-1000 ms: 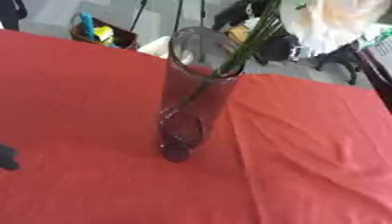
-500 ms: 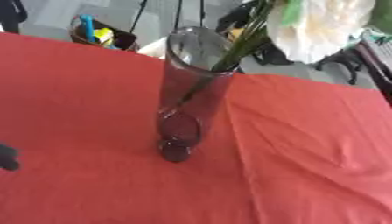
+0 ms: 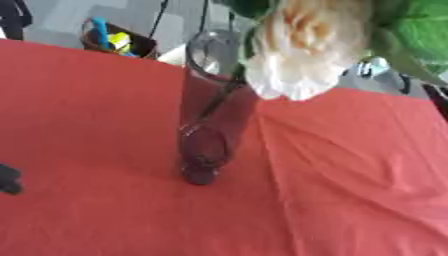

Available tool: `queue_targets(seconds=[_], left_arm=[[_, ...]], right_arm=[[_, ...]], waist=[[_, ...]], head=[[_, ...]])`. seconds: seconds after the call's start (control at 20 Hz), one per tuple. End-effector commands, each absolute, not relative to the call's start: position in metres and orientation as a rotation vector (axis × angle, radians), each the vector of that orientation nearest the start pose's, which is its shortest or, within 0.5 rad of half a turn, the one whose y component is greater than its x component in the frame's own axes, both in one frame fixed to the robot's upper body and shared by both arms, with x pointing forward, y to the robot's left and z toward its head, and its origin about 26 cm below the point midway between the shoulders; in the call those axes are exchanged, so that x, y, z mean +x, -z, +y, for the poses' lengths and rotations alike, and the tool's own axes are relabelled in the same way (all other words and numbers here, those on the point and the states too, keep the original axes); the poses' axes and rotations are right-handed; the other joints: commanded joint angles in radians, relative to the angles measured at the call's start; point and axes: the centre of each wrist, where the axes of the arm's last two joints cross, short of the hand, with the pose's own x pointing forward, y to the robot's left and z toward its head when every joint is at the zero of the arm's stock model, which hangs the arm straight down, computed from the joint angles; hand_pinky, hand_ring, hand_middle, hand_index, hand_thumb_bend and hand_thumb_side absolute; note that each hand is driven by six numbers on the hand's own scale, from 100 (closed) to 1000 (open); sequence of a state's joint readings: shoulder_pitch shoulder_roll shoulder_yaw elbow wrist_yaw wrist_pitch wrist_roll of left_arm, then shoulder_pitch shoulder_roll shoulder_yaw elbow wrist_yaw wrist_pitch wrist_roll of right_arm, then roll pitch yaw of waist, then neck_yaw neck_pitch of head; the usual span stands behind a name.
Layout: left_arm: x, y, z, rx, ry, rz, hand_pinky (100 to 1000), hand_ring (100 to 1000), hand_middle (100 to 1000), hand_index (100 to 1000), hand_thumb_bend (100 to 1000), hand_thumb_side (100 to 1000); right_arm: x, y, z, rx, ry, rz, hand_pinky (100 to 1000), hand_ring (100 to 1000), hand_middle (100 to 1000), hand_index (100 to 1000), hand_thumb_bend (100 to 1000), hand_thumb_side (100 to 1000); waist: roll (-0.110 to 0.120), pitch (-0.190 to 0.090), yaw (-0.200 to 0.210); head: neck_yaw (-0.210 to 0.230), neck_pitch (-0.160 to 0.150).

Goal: Arrange flowers into the vase.

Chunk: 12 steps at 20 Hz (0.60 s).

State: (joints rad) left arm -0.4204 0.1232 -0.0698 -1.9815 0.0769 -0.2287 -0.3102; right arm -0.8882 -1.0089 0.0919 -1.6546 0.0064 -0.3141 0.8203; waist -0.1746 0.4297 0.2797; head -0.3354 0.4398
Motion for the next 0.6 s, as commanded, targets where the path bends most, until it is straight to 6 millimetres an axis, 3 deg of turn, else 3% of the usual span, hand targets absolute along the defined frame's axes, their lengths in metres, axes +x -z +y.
queue_targets(seconds=[0.05,0.6], left_arm=[[0.3068,-0.2189,0.1996,-0.338,0.634,-2.566,542,622,828,774,100,977],[0.3064,-0.2170,0.2000,-0.340,0.632,-2.565,542,623,829,774,100,976]], right_arm=[[0.3192,-0.4252,-0.3392,0.868,2.470,2.371,927,1000,890,1000,453,1000],[0.3187,-0.4239,-0.3460,0.862,2.449,2.423,931,1000,883,1000,461,1000]], waist=[[0.012,-0.033,-0.003],[0.031,-0.038,-0.007]], head=[[-0.003,0.006],[-0.009,0.016]])
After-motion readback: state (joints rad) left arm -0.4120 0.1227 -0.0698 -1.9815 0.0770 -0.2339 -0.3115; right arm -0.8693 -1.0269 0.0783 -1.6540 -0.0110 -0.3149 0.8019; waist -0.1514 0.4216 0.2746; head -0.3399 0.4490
